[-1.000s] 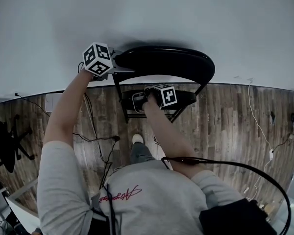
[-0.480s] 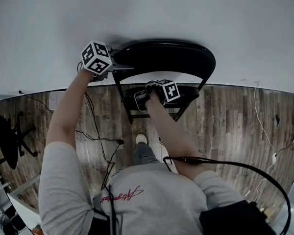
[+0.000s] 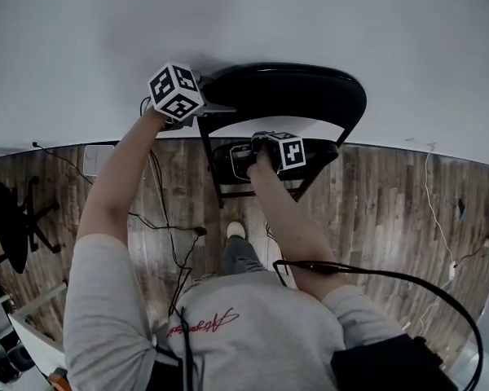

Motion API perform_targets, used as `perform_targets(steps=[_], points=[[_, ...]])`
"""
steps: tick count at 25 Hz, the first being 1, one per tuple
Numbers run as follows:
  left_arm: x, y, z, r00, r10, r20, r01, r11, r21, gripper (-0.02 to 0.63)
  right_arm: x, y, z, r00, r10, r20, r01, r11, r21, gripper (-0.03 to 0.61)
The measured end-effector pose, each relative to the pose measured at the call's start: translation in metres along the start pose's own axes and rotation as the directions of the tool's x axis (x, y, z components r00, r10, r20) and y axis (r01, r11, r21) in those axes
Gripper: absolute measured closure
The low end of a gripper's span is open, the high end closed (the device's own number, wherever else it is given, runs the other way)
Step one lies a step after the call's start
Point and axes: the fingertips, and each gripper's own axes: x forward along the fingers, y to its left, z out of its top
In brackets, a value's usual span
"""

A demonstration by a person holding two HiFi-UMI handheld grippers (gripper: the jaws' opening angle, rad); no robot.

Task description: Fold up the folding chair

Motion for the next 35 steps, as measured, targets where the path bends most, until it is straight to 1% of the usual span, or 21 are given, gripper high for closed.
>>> perform_targets(steps=[3,7,11,13,15,16,17,18,19,20,21,22,23,24,26,27,28,30,32,34,35], points=[[0.000,0.007,-0.002,1.000,-0.007,-0.021,0.007,1.000,-0.018,0.535,0.004,0.004,-0.002,1.000,0.013,-0.021,-0.013,1.000,-0.011,0.374],[-0.003,0.016,-0.005,0.999,0.006,-0.038,-0.007,1.000,-0.024,0.528,0.009,0.009,-0.005,0.999,0.026,-0.030,-0.026,1.000,-0.009,0.373],[-0.004,0.016,-0.003,0.999,0.007,-0.038,-0.007,1.000,-0.011,0.527,0.008,0.011,-0.003,0.999,0.026,-0.019,-0.026,1.000,-0.006,0.373],[-0.004,0.016,-0.003,0.999,0.026,-0.034,-0.027,0.999,-0.024,0.515,0.008,0.010,-0.004,1.000,0.027,-0.014,-0.028,0.999,-0.017,0.370],[-0.003,0.016,-0.003,0.997,0.074,-0.035,-0.076,0.996,-0.042,0.488,0.007,0.010,-0.004,1.000,0.028,-0.013,-0.028,0.999,-0.032,0.368],[-0.004,0.018,-0.004,0.992,0.114,-0.045,-0.115,0.993,-0.037,0.440,0.007,0.011,-0.004,1.000,0.028,-0.013,-0.028,0.999,-0.039,0.367],[-0.006,0.020,-0.007,0.985,0.161,-0.064,-0.163,0.986,-0.021,0.377,0.007,0.012,-0.004,1.000,0.027,-0.014,-0.028,0.999,-0.047,0.366],[-0.011,0.023,-0.011,0.974,0.211,-0.080,-0.212,0.977,-0.004,0.335,0.007,0.013,-0.004,1.000,0.027,-0.017,-0.028,0.998,-0.056,0.365],[-0.017,0.026,-0.014,0.963,0.258,-0.078,-0.259,0.966,-0.001,0.330,0.007,0.013,-0.005,0.999,0.029,-0.020,-0.030,0.997,-0.067,0.364],[-0.026,0.029,-0.015,0.953,0.298,-0.047,-0.299,0.954,-0.026,0.330,0.007,0.013,-0.005,0.999,0.035,-0.023,-0.036,0.996,-0.079,0.362],[-0.036,0.032,-0.014,0.942,0.335,0.009,-0.333,0.940,-0.075,0.324,0.007,0.013,-0.005,0.999,0.045,-0.025,-0.047,0.995,-0.091,0.357],[-0.048,0.033,-0.011,0.923,0.375,0.080,-0.363,0.922,-0.139,0.322,0.007,0.013,-0.006,0.998,0.058,-0.028,-0.061,0.993,-0.100,0.354],[-0.059,0.034,-0.009,0.894,0.421,0.150,-0.389,0.899,-0.203,0.322,0.006,0.013,-0.005,0.997,0.071,-0.031,-0.074,0.992,-0.107,0.353],[-0.068,0.034,-0.009,0.856,0.470,0.214,-0.413,0.872,-0.262,0.314,0.004,0.013,-0.004,0.996,0.083,-0.034,-0.086,0.990,-0.111,0.348],[-0.080,0.027,-0.013,0.765,0.559,0.319,-0.443,0.817,-0.369,0.315,-0.001,0.014,-0.001,0.994,0.102,-0.026,-0.105,0.988,-0.116,0.347],[-0.082,0.022,-0.017,0.721,0.592,0.360,-0.445,0.794,-0.415,0.316,-0.004,0.014,0.001,0.994,0.112,-0.015,-0.113,0.987,-0.118,0.347],[-0.081,0.015,-0.020,0.684,0.616,0.391,-0.439,0.776,-0.453,0.316,-0.008,0.015,0.004,0.992,0.123,-0.004,-0.122,0.985,-0.119,0.347],[-0.077,-0.003,-0.024,0.629,0.644,0.436,-0.423,0.753,-0.503,0.315,-0.018,0.019,0.007,0.988,0.151,0.006,-0.149,0.981,-0.127,0.347],[-0.075,-0.025,-0.025,0.575,0.670,0.470,-0.427,0.735,-0.526,0.316,-0.034,0.024,0.003,0.980,0.197,-0.001,-0.194,0.965,-0.175,0.347],[-0.080,-0.053,-0.021,0.503,0.698,0.510,-0.456,0.715,-0.530,0.316,-0.061,0.029,-0.002,0.959,0.285,0.012,-0.273,0.928,-0.254,0.347],[-0.084,-0.069,-0.016,0.462,0.709,0.532,-0.476,0.705,-0.526,0.316,-0.081,0.034,-0.003,0.935,0.353,0.031,-0.327,0.893,-0.309,0.347]])
